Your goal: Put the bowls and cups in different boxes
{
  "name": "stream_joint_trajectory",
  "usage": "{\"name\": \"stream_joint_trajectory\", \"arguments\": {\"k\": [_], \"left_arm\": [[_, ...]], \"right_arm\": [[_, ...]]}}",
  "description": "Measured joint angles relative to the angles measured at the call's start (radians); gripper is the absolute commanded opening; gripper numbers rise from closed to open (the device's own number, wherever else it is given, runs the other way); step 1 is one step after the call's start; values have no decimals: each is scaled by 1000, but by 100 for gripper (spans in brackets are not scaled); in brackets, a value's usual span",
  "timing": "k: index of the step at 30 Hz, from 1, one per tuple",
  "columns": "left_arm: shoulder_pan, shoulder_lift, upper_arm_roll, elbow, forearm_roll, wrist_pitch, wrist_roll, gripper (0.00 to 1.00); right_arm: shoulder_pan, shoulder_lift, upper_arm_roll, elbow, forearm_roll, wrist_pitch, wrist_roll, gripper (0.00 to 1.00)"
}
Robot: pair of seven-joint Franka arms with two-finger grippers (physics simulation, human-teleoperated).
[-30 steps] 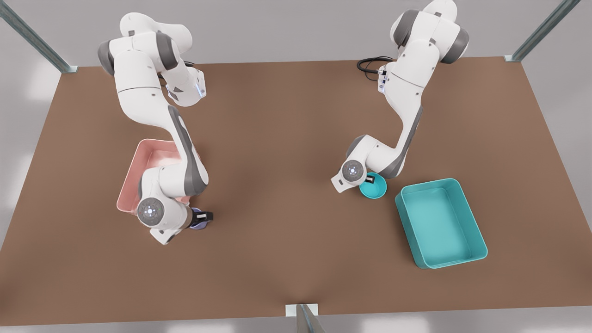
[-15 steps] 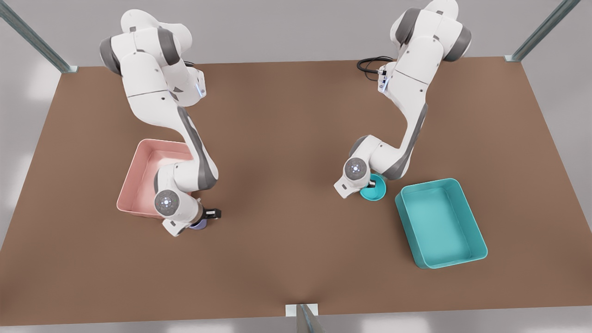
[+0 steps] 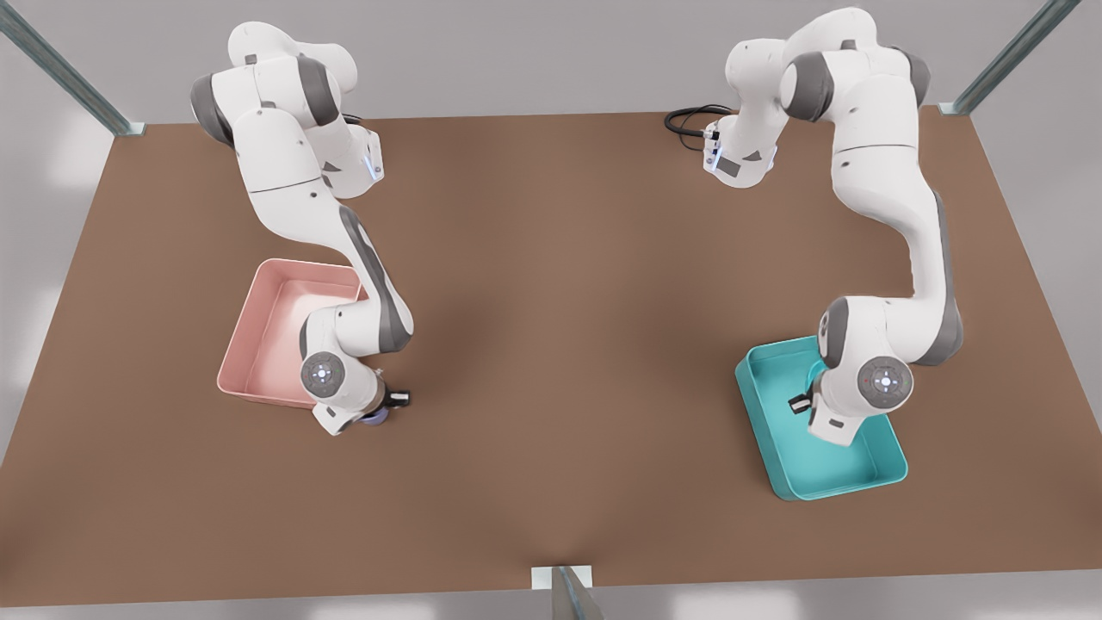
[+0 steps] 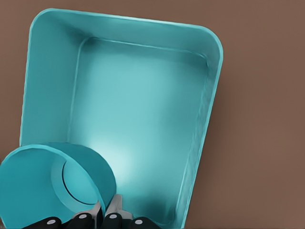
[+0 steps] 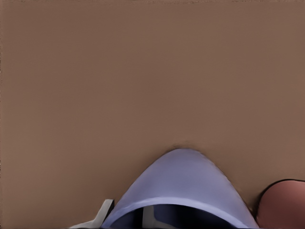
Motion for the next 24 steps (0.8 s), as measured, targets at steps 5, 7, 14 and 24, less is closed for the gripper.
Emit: {"name": "stream_joint_trajectory", "arguments": {"k": [5, 7, 14, 24], "left_arm": [[10, 84, -1, -1, -7, 72, 5, 21], [17, 104, -1, -1, -8, 92, 6, 21], [33, 72, -3, 4, -30, 117, 24, 100], [29, -403, -137, 63, -103, -375, 113, 100]], "right_arm": [[-15, -34, 0, 15, -2, 2, 1, 21], [-25, -73, -1, 24, -3, -2, -2, 21], [-86, -401, -15, 24, -98, -223, -59, 21], [-231, -443, -15, -182, -159, -337, -144, 21]]}}
